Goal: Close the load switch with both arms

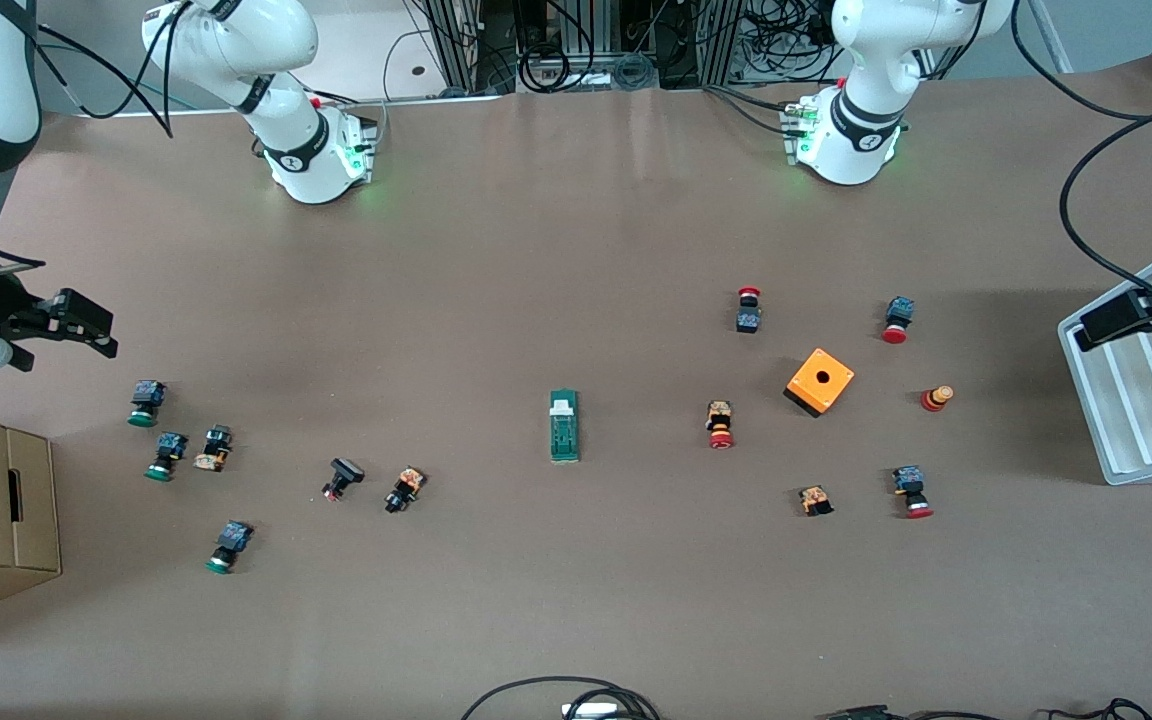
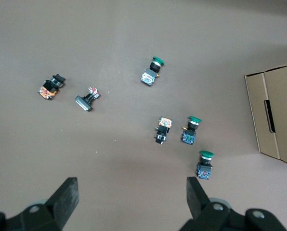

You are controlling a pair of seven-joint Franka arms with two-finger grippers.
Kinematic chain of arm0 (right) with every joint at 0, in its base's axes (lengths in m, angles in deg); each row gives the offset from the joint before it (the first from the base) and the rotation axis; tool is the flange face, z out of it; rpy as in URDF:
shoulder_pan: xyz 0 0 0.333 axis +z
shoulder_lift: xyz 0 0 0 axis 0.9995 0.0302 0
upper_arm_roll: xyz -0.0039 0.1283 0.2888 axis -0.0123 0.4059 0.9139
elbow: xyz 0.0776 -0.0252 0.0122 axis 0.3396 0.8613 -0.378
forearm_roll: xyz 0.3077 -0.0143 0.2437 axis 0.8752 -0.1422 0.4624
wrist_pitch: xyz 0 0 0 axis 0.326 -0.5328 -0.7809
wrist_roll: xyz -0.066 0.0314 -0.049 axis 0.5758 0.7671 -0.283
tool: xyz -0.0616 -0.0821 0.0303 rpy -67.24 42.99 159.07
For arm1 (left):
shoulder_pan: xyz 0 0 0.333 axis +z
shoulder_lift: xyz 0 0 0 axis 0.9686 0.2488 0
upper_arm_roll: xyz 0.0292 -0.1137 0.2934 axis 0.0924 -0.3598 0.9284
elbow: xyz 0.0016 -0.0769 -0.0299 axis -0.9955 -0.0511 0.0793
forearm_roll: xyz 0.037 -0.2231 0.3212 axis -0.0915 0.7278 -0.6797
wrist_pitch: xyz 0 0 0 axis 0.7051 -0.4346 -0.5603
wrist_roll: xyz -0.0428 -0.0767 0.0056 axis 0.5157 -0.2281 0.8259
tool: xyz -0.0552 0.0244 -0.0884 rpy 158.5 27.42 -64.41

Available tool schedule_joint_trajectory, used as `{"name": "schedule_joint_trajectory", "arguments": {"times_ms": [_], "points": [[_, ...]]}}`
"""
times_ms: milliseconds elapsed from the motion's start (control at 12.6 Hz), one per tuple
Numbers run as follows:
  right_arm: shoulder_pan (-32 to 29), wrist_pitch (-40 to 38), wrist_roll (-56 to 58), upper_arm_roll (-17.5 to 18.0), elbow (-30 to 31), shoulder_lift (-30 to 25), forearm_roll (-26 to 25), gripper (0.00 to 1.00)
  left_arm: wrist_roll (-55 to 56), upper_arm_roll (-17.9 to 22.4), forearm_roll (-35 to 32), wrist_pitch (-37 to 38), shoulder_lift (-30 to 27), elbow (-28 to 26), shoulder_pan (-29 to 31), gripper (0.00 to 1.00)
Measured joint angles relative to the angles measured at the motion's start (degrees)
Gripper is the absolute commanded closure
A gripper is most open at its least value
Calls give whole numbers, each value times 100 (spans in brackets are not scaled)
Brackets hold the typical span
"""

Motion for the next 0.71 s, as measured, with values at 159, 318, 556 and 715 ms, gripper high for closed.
{"name": "schedule_joint_trajectory", "arguments": {"times_ms": [159,318,556,715], "points": [[0,83,23,0,0,0,0,0,0,0,-2,0,0,0,3,0],[0,106,31,0,0,3,0,0,0,0,-2,-2,0,0,4,0],[0,110,34,0,0,3,0,0,0,0,-2,-8,1,0,5,0],[0,112,34,0,0,3,0,0,0,0,-2,-8,20,0,5,0]]}}
